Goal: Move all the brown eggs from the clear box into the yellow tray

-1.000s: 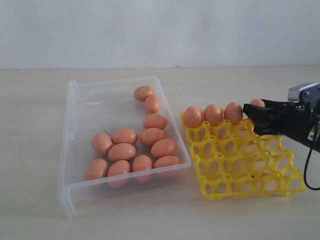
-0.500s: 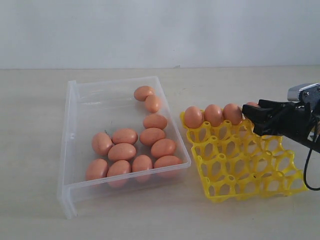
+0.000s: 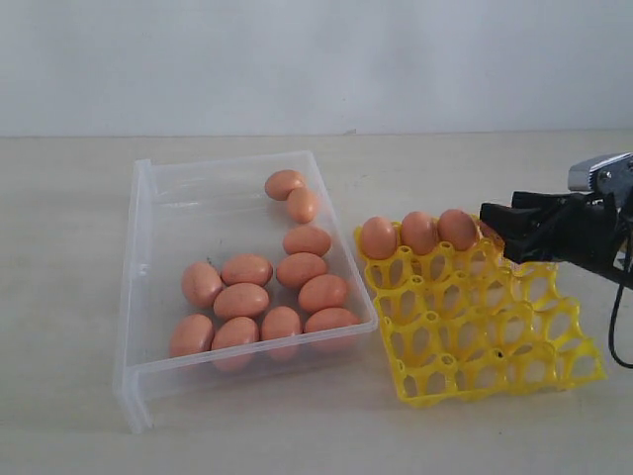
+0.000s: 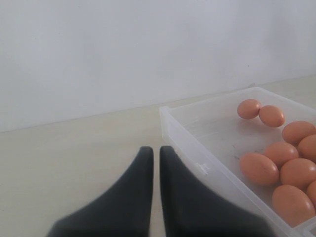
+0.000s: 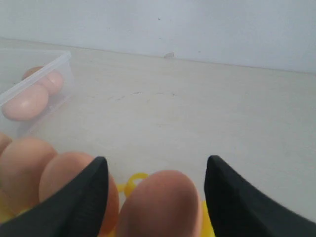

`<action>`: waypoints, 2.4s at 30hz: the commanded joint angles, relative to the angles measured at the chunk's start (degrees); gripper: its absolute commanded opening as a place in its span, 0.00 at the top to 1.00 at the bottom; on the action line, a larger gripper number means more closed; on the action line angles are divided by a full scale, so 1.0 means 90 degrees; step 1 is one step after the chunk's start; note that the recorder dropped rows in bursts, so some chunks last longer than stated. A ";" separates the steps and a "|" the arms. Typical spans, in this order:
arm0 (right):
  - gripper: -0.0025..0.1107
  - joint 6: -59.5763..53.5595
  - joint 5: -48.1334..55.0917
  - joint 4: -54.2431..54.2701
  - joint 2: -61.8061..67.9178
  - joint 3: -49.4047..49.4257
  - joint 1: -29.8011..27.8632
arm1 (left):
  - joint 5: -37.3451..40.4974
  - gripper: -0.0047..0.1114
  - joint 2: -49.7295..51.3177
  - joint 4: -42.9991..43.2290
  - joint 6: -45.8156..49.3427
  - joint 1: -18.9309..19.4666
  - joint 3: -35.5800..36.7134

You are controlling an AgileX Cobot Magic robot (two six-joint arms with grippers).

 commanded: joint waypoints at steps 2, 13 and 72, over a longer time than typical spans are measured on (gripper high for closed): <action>0.51 0.0396 0.0313 -0.0236 -0.0478 0.0015 0.0003 | -0.0020 0.93 -0.0005 -0.0015 -0.0033 -0.0037 0.0026; 0.98 0.2545 0.1643 -0.2330 -0.1449 0.0015 0.0003 | -0.0020 0.93 -0.0005 -0.0015 -0.0033 -0.0037 0.0026; 0.78 0.8590 0.4481 -0.5669 -0.3940 -0.0444 0.4924 | -0.0020 0.93 -0.0005 -0.0015 -0.0033 -0.0037 0.0026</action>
